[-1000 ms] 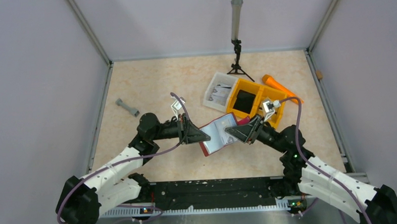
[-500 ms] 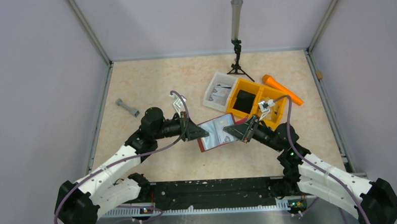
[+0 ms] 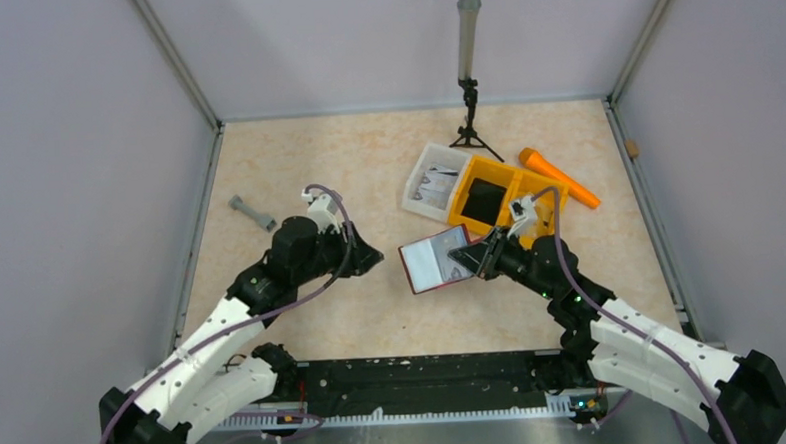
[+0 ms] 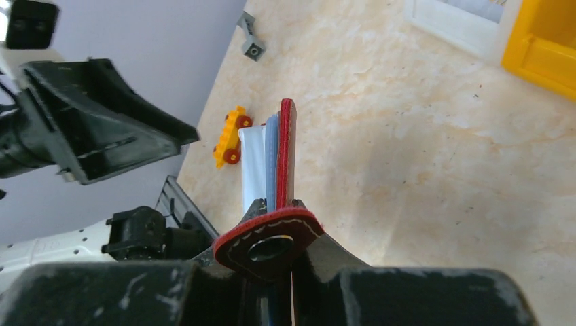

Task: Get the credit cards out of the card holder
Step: Remove the credit card from the card holder.

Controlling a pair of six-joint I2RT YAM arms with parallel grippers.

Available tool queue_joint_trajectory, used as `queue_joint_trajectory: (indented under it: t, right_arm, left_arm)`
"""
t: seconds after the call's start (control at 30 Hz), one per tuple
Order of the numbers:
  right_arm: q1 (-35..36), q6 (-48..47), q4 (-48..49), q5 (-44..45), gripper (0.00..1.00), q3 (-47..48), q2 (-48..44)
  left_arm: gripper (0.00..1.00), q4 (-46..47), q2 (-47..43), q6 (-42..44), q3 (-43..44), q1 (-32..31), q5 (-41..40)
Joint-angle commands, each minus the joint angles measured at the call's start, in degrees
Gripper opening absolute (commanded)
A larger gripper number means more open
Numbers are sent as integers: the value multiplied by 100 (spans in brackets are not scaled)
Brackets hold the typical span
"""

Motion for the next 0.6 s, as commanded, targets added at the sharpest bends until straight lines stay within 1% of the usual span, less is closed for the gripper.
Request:
queue_joint_trajectory:
  t: [0.0,0.07,0.13,0.17,0.2,0.27,0.43,0.57]
  right_arm:
    - [-18,-364,-18,330,0,411,55]
    - [-20,-367,71,325,0,407,117]
    - [-16,-346,134,272,0,402,186]
    - [-25,-311,209,221,0,387,214]
    - [-20,-275,289,167,0,362,234]
    - [-20,-154,449,85,0,274,233]
    - [-20,94,722,-67,0,118,155]
    - [-21,279,784,-165,0,68,3]
  left_arm:
    - [40,520,-462,-170,90,8,371]
    - [29,1070,-339,-517,-24,-41,961]
    - [19,2033,-103,-887,-204,-205,1439]
    - [14,2337,44,-1021,-260,-345,1562]
    - [12,2546,257,-1083,-279,-479,1546]
    - [8,2817,580,-1144,-241,-771,1463]
    - [4,3835,1470,-1514,-216,-1089,1620]
    - [2,4004,1741,-1565,-206,-1104,1512]
